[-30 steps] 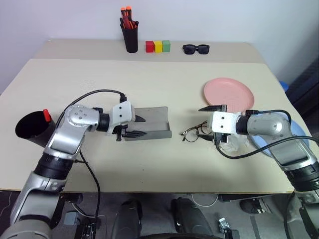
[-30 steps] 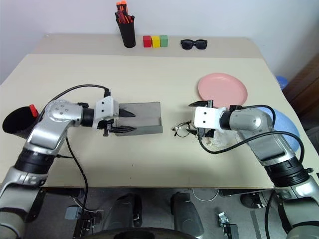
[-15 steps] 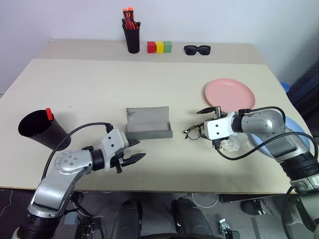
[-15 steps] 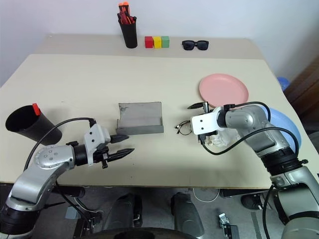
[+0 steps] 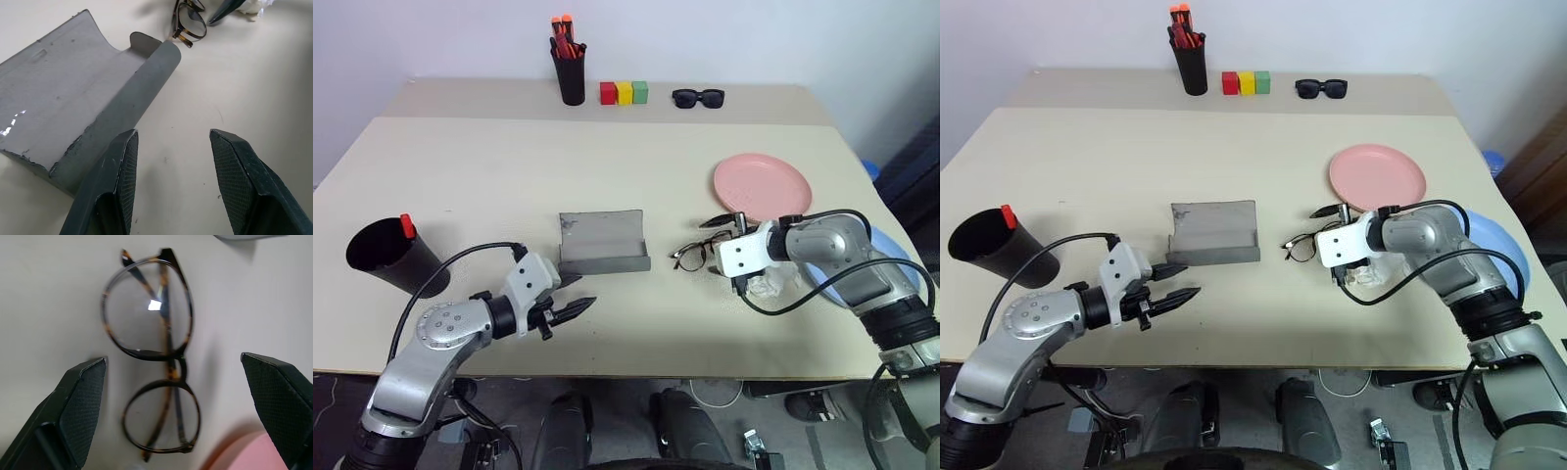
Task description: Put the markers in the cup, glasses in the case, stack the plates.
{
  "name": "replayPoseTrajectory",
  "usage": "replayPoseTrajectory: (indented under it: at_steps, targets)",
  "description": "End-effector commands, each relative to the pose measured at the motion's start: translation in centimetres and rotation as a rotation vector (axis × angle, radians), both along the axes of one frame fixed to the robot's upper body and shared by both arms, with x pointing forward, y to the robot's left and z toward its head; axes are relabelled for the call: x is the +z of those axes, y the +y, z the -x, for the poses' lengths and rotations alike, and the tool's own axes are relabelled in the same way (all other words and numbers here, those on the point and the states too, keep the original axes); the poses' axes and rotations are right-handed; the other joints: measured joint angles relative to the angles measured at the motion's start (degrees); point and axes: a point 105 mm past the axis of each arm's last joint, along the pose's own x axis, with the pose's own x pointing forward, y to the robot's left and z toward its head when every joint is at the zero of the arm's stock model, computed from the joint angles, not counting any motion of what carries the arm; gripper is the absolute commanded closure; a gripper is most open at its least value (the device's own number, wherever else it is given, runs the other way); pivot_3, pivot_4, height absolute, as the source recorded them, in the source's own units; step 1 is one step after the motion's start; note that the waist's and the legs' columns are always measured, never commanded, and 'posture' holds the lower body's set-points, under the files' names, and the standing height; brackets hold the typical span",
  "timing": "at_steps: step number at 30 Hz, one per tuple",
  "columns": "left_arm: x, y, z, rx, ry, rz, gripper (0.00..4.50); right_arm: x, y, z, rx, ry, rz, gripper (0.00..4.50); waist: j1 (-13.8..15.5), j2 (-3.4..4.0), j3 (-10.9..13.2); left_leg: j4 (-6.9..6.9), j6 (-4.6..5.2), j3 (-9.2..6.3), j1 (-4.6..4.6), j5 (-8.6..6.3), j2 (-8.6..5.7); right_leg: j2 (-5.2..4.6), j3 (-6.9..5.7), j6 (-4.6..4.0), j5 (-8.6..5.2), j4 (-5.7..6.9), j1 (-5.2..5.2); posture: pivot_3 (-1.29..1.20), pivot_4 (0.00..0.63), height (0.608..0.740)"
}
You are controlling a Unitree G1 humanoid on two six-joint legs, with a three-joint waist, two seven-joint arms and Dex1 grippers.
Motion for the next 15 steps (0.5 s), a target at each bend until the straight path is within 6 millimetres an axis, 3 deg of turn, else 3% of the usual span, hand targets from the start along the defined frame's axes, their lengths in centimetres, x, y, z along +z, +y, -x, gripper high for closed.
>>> replayPoseTrajectory:
  at_steps: [1,4,6,13,15]
  targets:
    - [0.93,-0.27,0.19,-0.014,-0.042,0.010,2.17,0.61,0.55,-0.65,0.014,-0.043,-0.012,0.00,0.0,0.00,0.0,0.00,0.00,0.00,0.00,0.00,0.00,0.00,0.00,0.00,0.00,0.00,0.00,0.00,0.150,0.722]
    - [0.96,-0.30,0.18,-0.011,-0.045,0.012,2.17,0.13,0.73,-0.85,0.023,-0.045,-0.005,0.00,0.0,0.00,0.0,0.00,0.00,0.01,0.01,0.00,0.00,0.00,0.00,0.00,0.00,0.00,0.01,0.00,0.150,0.722]
    - [0.98,-0.29,0.22,-0.009,-0.046,0.011,2.11,0.00,0.81,-0.91,0.027,-0.046,-0.005,0.83,-0.1,0.00,0.0,0.00,0.00,0.01,0.03,0.00,0.00,0.00,0.01,0.00,0.00,0.00,0.03,0.00,0.150,0.722]
    - [0.96,-0.13,0.36,0.004,-0.048,0.014,2.11,-0.12,0.88,-0.99,0.041,-0.047,-0.001,4.35,-0.2,-0.03,0.0,-0.01,0.00,0.03,0.08,0.00,0.01,0.00,0.02,0.00,0.01,0.01,0.05,0.00,0.150,0.722]
    - [0.94,-0.16,0.34,0.007,-0.048,0.016,2.11,-0.02,0.86,-1.01,0.043,-0.050,0.001,4.47,-0.4,-0.06,0.0,-0.01,0.00,0.04,0.33,0.00,0.02,0.01,0.03,-0.03,0.00,0.00,0.29,0.00,0.150,0.722]
